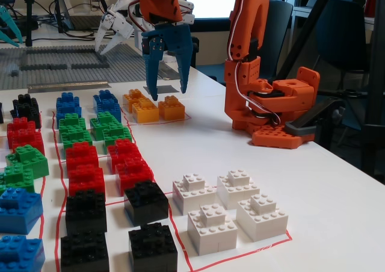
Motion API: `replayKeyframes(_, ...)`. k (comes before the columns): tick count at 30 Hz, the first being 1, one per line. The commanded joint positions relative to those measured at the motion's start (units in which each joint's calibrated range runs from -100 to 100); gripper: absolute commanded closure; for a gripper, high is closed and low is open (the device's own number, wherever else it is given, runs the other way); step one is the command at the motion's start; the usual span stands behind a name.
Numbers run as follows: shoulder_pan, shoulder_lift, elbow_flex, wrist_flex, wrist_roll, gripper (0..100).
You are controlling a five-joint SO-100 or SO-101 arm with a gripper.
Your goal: Grab the block and put it in the grey marker
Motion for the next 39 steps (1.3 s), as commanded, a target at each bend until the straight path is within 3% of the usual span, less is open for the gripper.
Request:
replayKeyframes(1, -1.3, -1.4, -3.4, -0.8, -0.6, 76)
replayKeyframes(27, -1.6, 6.2, -0.5, -5.2, -2.1, 78)
replayKeyframes(32, -1.6, 6.7, -1.2, -5.4, -2.3, 82)
replayKeyframes(36, -2.3, 6.7, -1.6, -5.4, -2.5, 99)
replayKeyframes(39, -2.8, 6.7, -1.9, -5.4, -3.0, 100)
